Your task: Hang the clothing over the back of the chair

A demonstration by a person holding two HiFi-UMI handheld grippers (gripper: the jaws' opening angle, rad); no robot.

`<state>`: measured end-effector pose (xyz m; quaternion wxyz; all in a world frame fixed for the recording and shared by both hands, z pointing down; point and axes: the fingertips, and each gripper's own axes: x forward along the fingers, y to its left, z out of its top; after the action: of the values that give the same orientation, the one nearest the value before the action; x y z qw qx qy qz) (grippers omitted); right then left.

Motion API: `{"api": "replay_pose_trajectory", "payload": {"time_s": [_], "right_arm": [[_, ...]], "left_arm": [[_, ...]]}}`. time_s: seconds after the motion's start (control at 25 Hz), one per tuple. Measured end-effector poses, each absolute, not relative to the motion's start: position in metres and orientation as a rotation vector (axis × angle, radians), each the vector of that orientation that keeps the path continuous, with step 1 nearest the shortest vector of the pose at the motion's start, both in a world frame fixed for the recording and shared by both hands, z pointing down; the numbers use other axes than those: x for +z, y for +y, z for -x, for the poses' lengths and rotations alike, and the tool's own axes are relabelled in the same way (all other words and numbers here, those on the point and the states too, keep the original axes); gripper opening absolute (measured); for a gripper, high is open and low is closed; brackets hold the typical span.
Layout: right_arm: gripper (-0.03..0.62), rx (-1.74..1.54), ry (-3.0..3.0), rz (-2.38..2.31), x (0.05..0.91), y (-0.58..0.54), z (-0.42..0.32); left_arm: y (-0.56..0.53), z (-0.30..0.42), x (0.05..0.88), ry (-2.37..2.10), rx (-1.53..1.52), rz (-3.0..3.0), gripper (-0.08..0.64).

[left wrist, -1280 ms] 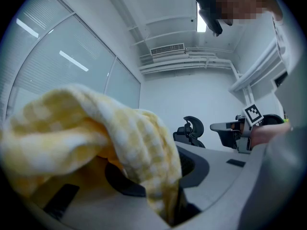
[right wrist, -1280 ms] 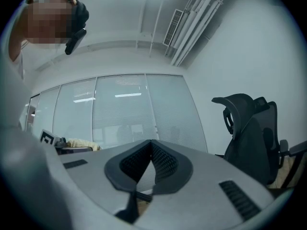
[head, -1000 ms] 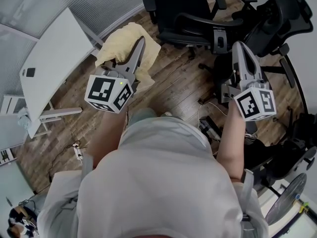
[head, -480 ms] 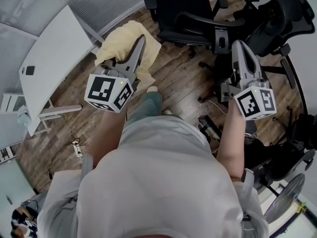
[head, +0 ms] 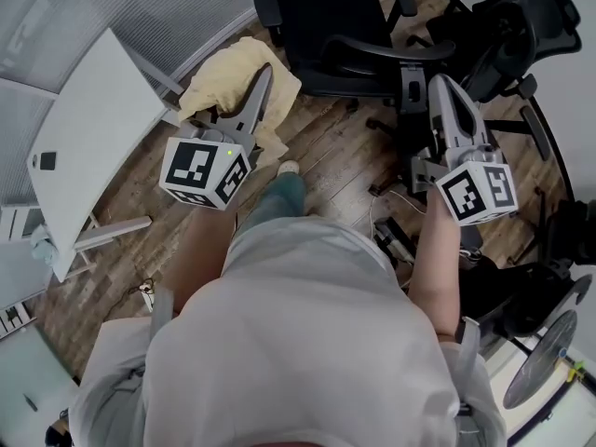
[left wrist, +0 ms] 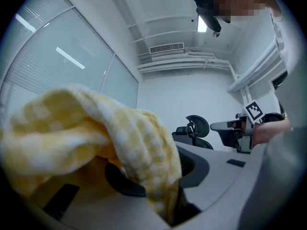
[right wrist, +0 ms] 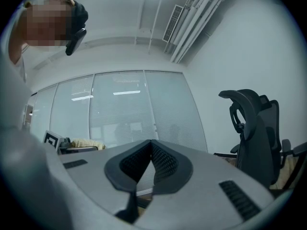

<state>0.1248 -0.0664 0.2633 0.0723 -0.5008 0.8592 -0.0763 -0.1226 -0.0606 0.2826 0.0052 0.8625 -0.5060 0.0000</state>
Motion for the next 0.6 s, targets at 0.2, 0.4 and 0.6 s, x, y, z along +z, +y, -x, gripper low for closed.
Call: {"api": "replay_pose_trajectory", "payload": {"time_s": [0.2, 0.4, 0.6], "right_arm": [[0.021, -0.226, 2.557, 1.558, 0.262, -0.087, -0.123], [0.021, -0.223, 2.524, 1.613, 0.262, -0.106, -0.121], [0.021, -0.216, 2.502, 1.672, 0.263, -0.123, -0.124]], "left_arm": [[-0.094, 0.123, 0.287, -1.517, -0.006, -2.725, 0.127], [-0.126, 0.119, 0.285, -1.447, -0.021, -2.767, 0.127], [-0.157, 0.109, 0.288, -1.378, -0.016, -2.788, 0.127]]}}
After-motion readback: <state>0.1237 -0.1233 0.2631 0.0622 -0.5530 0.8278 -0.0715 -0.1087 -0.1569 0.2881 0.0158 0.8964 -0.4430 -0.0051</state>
